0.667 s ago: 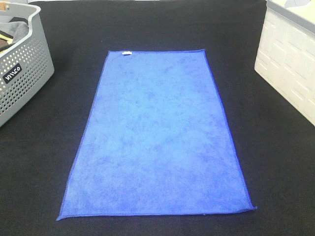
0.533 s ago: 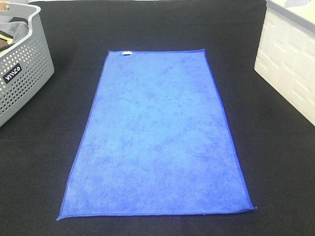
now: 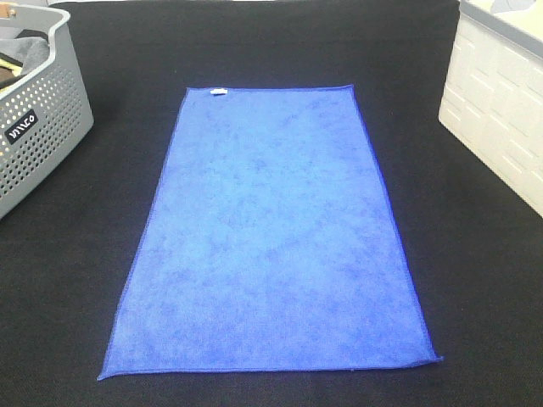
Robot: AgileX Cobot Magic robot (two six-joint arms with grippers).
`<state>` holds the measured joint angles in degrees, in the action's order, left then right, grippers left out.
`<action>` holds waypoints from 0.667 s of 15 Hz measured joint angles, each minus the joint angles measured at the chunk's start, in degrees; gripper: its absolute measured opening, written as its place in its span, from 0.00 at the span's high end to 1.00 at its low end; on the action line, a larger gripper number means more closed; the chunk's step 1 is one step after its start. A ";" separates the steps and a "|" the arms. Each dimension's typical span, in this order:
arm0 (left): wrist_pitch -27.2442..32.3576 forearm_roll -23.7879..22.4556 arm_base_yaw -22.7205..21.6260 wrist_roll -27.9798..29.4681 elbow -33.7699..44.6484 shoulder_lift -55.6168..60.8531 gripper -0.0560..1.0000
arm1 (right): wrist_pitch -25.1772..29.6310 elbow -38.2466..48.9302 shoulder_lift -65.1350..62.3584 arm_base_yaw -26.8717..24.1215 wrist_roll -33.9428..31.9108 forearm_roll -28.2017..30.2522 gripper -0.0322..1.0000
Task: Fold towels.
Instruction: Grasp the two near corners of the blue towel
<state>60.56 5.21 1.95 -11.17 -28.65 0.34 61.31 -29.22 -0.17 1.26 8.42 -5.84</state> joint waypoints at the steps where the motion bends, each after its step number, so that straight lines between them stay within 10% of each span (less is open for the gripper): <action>1: 0.00 0.00 0.00 0.00 0.00 0.00 0.25 | 0.00 0.00 0.00 0.00 0.00 0.00 0.15; 10: 0.00 0.00 0.00 0.00 0.00 0.00 0.25 | 0.00 0.00 0.00 0.00 0.00 0.00 0.15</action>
<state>60.56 5.21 1.95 -11.17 -28.65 0.34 61.31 -29.22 -0.17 1.26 8.42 -5.84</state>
